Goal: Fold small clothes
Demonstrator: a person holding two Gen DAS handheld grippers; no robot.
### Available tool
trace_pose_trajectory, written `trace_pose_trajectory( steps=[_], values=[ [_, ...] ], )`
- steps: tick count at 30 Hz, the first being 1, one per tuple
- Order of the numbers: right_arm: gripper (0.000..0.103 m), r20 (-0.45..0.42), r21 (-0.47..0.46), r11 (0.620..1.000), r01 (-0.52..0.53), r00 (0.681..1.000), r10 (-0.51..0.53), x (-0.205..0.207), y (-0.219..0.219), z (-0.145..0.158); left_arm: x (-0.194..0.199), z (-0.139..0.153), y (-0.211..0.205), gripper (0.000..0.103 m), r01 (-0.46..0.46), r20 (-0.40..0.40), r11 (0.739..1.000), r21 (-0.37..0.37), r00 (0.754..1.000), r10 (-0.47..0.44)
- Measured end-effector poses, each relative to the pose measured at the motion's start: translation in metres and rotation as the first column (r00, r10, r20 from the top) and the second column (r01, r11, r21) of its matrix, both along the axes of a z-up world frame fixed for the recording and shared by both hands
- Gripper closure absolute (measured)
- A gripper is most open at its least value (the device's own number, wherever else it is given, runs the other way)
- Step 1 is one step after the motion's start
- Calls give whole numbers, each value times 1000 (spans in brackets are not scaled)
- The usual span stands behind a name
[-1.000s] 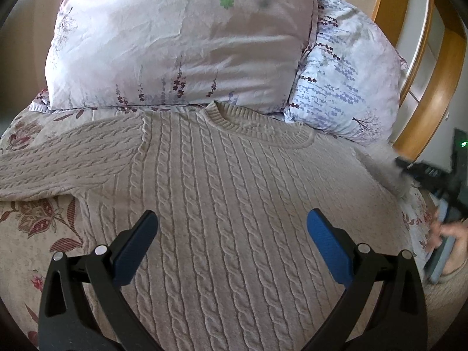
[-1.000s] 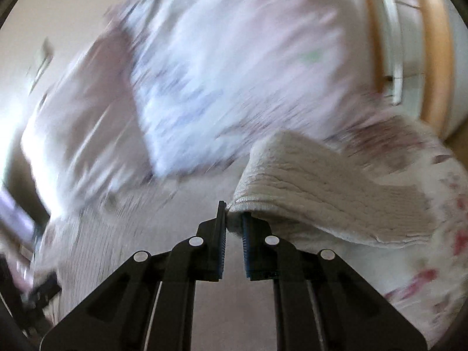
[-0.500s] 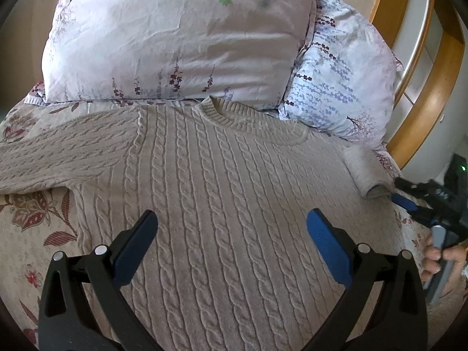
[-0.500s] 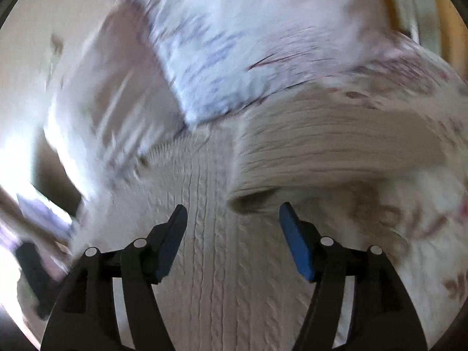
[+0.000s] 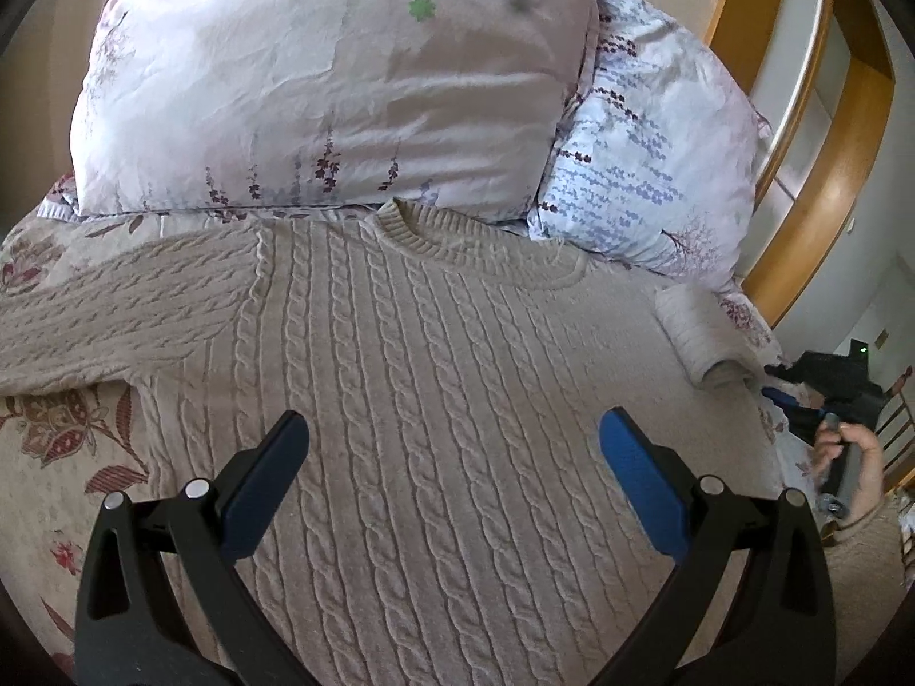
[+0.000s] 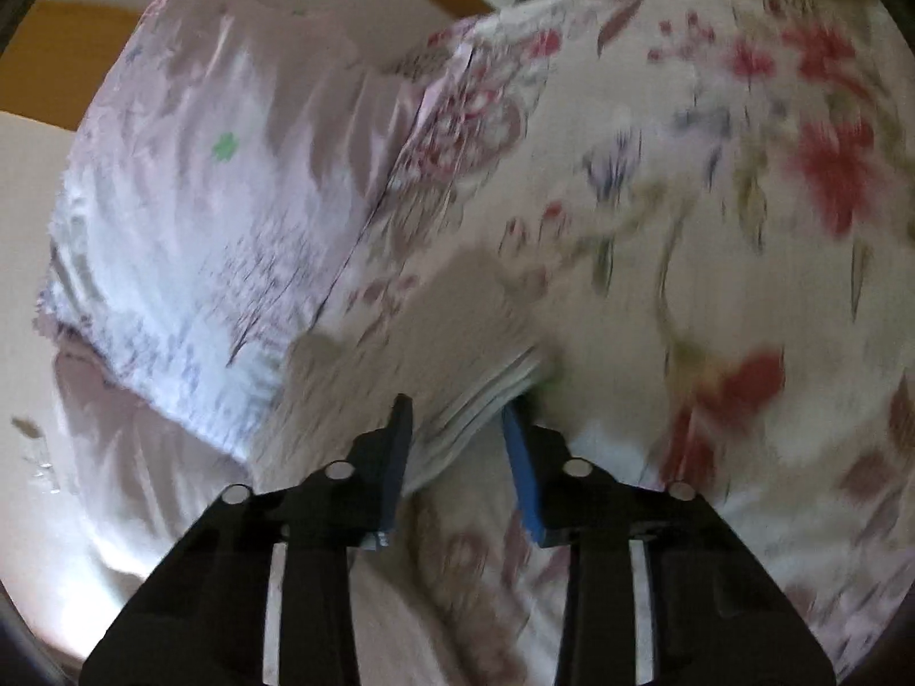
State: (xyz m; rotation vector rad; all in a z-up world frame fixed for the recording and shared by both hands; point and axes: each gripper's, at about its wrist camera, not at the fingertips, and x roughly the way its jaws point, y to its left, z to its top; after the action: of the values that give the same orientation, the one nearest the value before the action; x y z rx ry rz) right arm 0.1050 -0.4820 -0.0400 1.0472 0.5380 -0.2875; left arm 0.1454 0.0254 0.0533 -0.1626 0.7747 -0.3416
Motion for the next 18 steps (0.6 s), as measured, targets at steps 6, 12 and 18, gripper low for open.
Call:
trace_pose_trajectory(
  steps=[6, 12, 18],
  values=[
    [94, 92, -192, 977, -90, 990, 109, 7, 29, 45, 0, 3, 15, 2, 3, 31, 996, -90, 1000, 0],
    [94, 214, -318, 895, -312, 897, 388, 24, 114, 99, 8, 2, 26, 2, 17, -2, 974, -226, 1000, -18],
    [94, 183, -334, 749, -572, 740, 647, 73, 230, 106, 10, 2, 31, 2, 10, -26, 955, -295, 999, -19]
  ],
)
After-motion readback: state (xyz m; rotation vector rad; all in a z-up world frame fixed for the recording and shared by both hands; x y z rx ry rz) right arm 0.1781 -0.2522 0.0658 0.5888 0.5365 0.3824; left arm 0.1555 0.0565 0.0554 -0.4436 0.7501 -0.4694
